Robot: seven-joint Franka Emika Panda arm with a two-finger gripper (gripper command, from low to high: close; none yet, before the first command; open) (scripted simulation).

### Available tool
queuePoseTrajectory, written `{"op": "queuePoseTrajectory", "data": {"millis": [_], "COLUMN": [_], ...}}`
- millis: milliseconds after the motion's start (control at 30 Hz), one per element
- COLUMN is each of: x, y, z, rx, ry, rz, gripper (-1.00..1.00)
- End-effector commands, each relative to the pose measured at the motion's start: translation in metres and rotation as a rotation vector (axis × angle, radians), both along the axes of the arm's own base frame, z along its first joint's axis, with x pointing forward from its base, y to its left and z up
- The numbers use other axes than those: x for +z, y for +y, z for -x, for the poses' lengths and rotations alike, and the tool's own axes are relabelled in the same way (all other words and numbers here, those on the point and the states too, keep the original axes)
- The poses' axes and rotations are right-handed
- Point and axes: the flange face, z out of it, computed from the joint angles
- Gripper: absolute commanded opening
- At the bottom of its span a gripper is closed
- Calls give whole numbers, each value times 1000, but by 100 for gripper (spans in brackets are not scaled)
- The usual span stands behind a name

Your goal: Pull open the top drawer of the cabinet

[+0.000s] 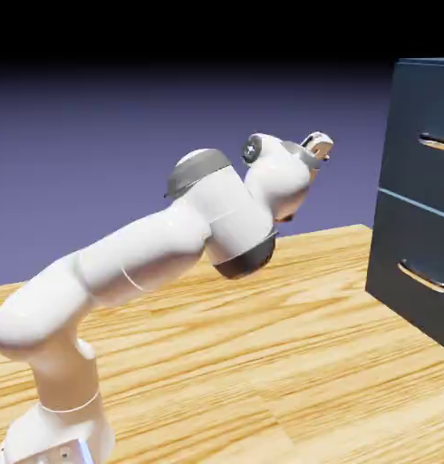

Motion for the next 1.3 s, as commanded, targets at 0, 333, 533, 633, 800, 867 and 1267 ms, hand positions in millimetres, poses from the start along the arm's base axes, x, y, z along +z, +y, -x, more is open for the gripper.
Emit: {"op": "queuePoseTrajectory", "data": {"millis": [0,333,533,633,800,867,1267], "x": [6,51,56,56,53,53,53], "y": [-11,-165,-205,-205,-204,-204,-205], "z": [-7,-76,-103,-118,-137,-137,-80], "rx": [-8,-225,-290,-290,-291,-291,-291], "ry": [-38,-326,-354,-354,-354,-354,-354], "rz": [27,345,418,417,419,419,419], "gripper": [0,0,0,0,0,-100,-100]}}
